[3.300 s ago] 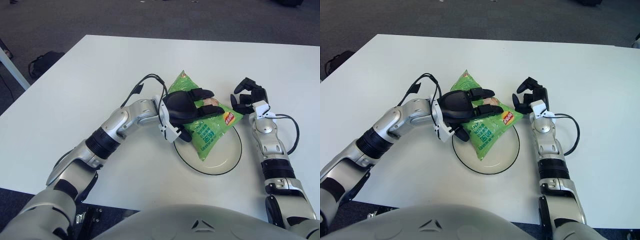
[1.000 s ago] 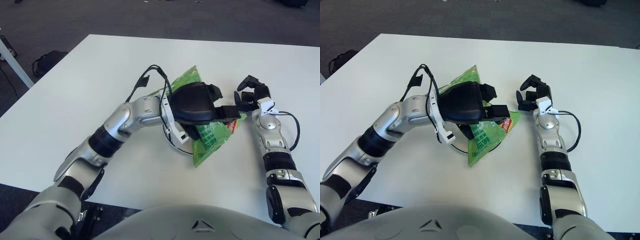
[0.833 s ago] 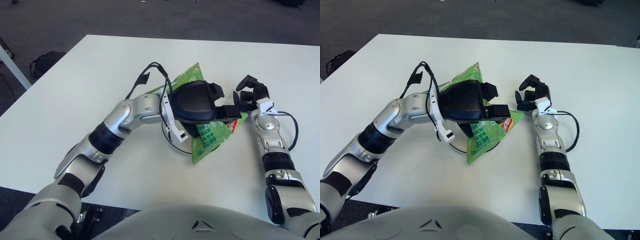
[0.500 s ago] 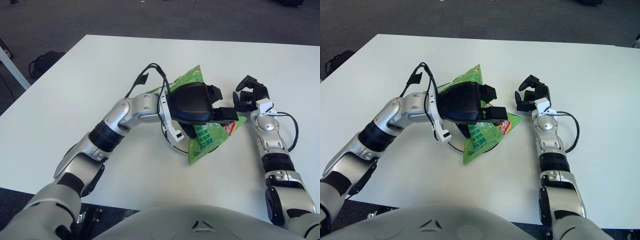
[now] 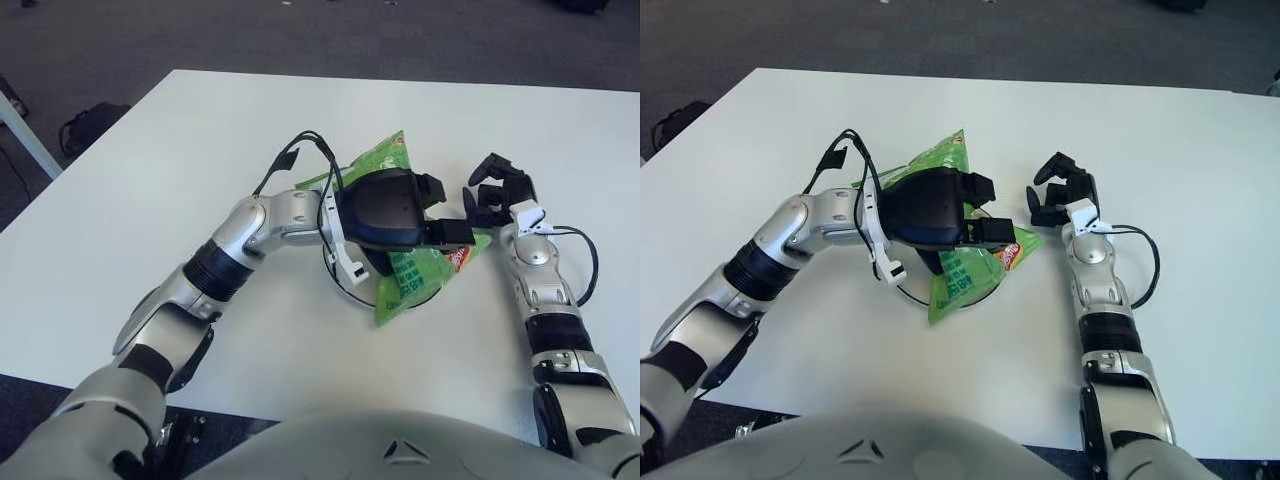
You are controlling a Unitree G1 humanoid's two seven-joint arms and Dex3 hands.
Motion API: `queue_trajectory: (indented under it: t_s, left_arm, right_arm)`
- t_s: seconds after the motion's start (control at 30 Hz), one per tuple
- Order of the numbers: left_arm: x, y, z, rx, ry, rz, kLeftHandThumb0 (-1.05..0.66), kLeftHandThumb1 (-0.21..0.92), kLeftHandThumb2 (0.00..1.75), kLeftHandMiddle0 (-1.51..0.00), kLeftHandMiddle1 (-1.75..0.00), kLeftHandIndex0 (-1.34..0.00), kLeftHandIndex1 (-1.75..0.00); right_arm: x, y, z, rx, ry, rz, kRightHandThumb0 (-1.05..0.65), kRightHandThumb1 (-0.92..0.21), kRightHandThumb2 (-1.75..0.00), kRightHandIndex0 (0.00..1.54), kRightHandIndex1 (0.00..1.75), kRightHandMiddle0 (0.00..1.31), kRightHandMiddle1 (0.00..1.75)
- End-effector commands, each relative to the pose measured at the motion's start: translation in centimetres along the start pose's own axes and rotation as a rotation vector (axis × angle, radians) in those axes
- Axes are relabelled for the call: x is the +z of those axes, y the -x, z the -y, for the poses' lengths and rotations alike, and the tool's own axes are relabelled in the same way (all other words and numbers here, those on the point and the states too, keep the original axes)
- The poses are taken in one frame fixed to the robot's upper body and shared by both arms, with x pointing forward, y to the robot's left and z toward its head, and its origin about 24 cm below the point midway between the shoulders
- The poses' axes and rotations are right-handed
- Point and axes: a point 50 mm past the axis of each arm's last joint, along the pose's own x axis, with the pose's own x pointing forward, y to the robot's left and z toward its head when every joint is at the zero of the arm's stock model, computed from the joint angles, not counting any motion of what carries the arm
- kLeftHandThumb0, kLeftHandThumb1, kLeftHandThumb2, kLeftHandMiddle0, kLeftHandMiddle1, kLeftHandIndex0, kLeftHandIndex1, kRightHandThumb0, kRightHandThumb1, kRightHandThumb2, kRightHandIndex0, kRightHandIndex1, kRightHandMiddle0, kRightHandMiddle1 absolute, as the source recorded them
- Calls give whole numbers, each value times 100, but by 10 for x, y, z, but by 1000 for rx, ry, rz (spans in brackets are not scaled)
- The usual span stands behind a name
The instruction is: Put the snack into the plate.
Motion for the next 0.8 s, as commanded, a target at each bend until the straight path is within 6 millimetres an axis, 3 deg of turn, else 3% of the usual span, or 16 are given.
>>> queue_trajectory:
  t_s: [0.0, 0.07, 0.1, 0.27, 0.3, 0.33, 0.4, 0.5, 0.6, 0.77]
  left_arm:
    - [-3, 6, 11, -26, 39, -54, -44, 44, 116, -110, -175, -51, -175]
    - [-2, 10, 16, -41, 75, -70, -43, 49, 110, -105, -175, -48, -175]
    - [-2, 12, 19, -49, 93, -76, -41, 59, 96, -93, -175, -41, -175]
    - [-2, 14, 24, -94, 146, -74, -37, 84, 61, -61, -175, -27, -172]
    - [-2, 14, 24, -100, 151, -71, -47, 81, 59, -46, -175, -17, -162]
    - [-5, 11, 20, -119, 158, -57, -50, 79, 61, -40, -175, -14, -158]
    - [-10, 4, 10, -175, 168, -27, -63, 72, 66, -18, -149, -6, -124]
    - [-11, 1, 2, -259, 195, 5, -72, 71, 64, -6, -104, -2, -92]
    - [-10, 4, 7, -320, 227, 21, -79, 74, 57, -2, -68, -1, -63]
    - [-15, 8, -6, -369, 231, 33, -89, 83, 45, 0, -29, 0, -28]
  right_arm:
    - [-32, 18, -12, 60, 22, -169, -50, -26, -138, 126, 175, 66, 175]
    - [-31, 19, -12, 60, 24, -175, -50, -27, -138, 126, 175, 66, 175]
    - [-31, 19, -12, 59, 26, -179, -50, -27, -137, 124, 175, 65, 175]
    - [-31, 19, -12, 62, 31, -195, -50, -28, -136, 121, 175, 64, 175]
    - [-31, 19, -11, 62, 32, -197, -49, -28, -136, 121, 175, 64, 175]
    - [-31, 19, -11, 61, 30, -201, -49, -28, -135, 121, 175, 64, 175]
    - [-31, 19, -11, 59, 27, -206, -49, -29, -135, 121, 175, 64, 175]
    - [-31, 19, -11, 57, 26, -205, -49, -29, -135, 121, 175, 64, 175]
    - [-30, 19, -11, 54, 36, -196, -49, -29, -135, 122, 175, 64, 175]
    - [-35, 16, -11, 54, 62, -213, -50, -27, -137, 126, 175, 65, 175]
